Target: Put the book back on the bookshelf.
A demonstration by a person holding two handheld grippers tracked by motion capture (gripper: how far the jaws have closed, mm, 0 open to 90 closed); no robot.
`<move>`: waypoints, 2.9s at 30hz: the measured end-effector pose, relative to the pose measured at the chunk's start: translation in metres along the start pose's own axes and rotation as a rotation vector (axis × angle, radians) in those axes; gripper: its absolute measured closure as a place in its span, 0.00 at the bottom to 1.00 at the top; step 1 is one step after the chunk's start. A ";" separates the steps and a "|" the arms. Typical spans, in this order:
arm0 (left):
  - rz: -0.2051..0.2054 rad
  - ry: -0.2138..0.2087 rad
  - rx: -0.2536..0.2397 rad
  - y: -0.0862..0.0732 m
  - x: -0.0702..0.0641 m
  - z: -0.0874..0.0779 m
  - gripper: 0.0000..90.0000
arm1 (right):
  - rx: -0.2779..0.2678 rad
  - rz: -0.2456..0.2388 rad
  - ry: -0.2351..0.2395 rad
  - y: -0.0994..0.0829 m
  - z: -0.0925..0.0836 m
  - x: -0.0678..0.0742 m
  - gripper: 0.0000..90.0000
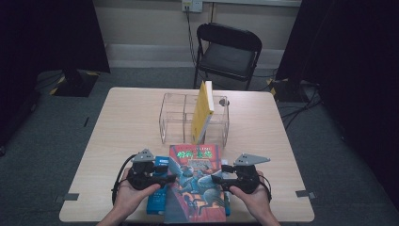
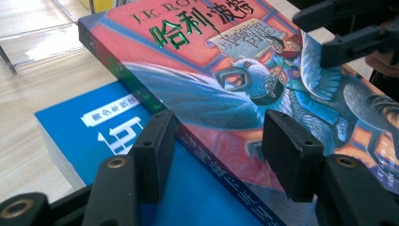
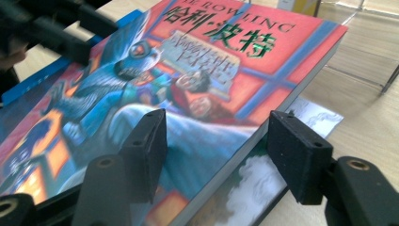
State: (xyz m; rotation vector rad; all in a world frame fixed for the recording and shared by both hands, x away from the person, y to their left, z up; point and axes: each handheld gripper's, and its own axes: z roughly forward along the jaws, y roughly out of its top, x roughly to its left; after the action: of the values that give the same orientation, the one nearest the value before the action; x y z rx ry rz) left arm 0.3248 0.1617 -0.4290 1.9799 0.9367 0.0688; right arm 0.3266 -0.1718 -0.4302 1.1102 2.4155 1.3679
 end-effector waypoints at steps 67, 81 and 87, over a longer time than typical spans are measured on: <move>-0.025 -0.021 -0.023 -0.003 0.005 0.001 0.49 | -0.120 0.450 -0.019 0.002 0.001 -0.009 0.69; -0.023 -0.025 -0.022 -0.003 0.007 0.001 0.49 | -0.088 0.440 0.051 -0.009 -0.007 0.009 0.72; -0.024 -0.031 -0.020 -0.003 0.008 0.001 0.48 | -0.083 0.450 0.109 -0.004 0.003 0.002 0.70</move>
State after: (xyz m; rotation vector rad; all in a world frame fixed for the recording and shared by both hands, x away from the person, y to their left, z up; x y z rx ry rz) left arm 0.3290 0.1664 -0.4343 1.9455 0.9365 0.0340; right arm 0.3248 -0.1701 -0.4342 1.6687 2.2366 1.6745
